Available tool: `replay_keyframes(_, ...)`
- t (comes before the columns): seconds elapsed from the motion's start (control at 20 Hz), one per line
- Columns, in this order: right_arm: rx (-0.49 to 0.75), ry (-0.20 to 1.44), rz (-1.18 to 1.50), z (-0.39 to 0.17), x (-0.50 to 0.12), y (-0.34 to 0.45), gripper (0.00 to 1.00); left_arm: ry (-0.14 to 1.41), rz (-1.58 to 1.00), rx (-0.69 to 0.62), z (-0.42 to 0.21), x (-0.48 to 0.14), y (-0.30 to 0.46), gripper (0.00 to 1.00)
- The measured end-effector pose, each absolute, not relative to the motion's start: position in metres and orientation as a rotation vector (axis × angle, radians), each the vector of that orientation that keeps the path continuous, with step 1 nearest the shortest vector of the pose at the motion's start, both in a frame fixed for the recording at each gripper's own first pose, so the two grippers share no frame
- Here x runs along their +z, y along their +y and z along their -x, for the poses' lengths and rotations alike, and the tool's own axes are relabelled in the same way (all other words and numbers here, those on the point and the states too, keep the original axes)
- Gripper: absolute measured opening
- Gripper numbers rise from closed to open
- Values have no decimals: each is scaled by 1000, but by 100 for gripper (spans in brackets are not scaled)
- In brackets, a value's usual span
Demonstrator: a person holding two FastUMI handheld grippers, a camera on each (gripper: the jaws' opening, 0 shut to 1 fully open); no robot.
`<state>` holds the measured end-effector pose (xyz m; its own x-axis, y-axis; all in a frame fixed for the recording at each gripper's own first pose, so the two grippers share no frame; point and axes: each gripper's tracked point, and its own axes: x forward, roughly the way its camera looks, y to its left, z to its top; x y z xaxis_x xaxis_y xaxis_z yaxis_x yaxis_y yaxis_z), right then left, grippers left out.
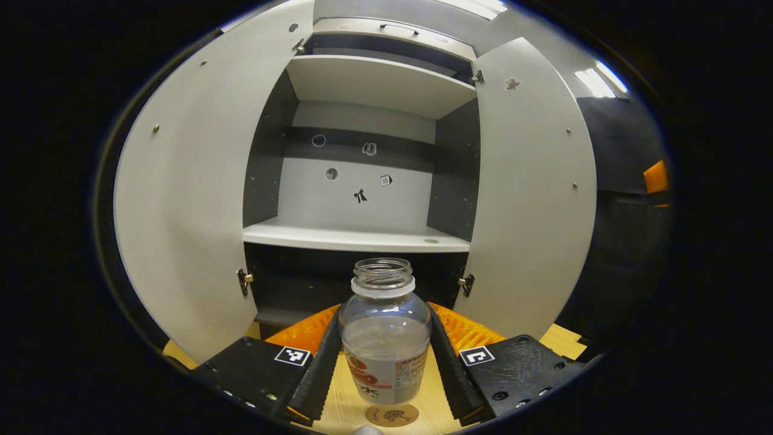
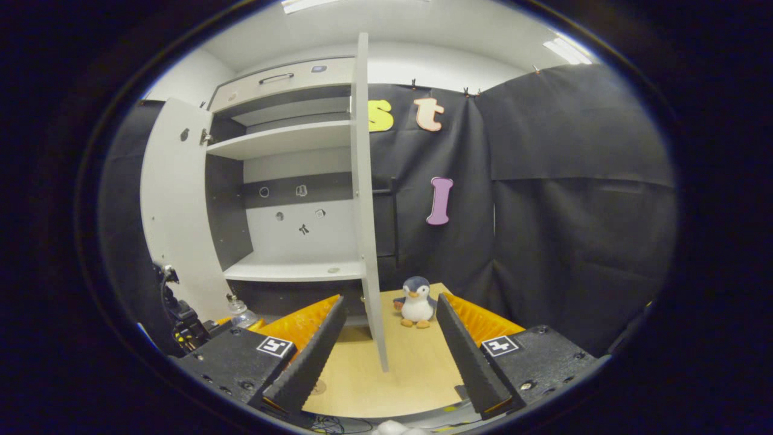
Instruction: Grasp the bottle in the cabinet with the left hand and place it on the coaster, then close the right door with the right hand and the left door with the left hand.
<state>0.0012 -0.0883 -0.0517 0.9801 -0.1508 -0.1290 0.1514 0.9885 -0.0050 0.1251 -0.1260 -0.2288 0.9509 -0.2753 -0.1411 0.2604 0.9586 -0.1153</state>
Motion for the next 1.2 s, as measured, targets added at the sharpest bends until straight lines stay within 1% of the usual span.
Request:
replay_keyframes(0.15, -161, 146, 20, 0, -56, -89, 99, 211, 96, -273, -114, -269, -129, 75)
replay_keyframes(0.35, -169, 194, 53, -2, -62, -95, 99, 226, 52, -277, -109, -304, -141, 75)
replay_keyframes(0.6, -161, 224, 100, -3, -63, -96, 99, 178, 12, -259, -100, -326, -156, 75)
replay_keyframes(0.65, -155, 234, 108, -3, -66, -94, 99, 173, 1, -258, -99, -332, -159, 78)
replay_keyframes(0.7, -149, 244, 115, -4, -68, -93, 99, 168, -7, -258, -98, -337, -161, 75)
replay_keyframes(0.85, -129, 272, 137, -8, -74, -89, 99, 178, 12, -248, -100, -351, -164, 75)
replay_keyframes(0.9, -121, 280, 138, -10, -75, -87, 99, 177, 11, -234, -102, -355, -161, 71)
replay_keyframes(0.95, -112, 285, 137, -12, -77, -85, 99, 180, 7, -223, -104, -359, -156, 75)
replay_keyframes(1.2, -99, 296, 149, -19, -80, -83, 99, 190, 22, -204, -112, -370, -152, 75)
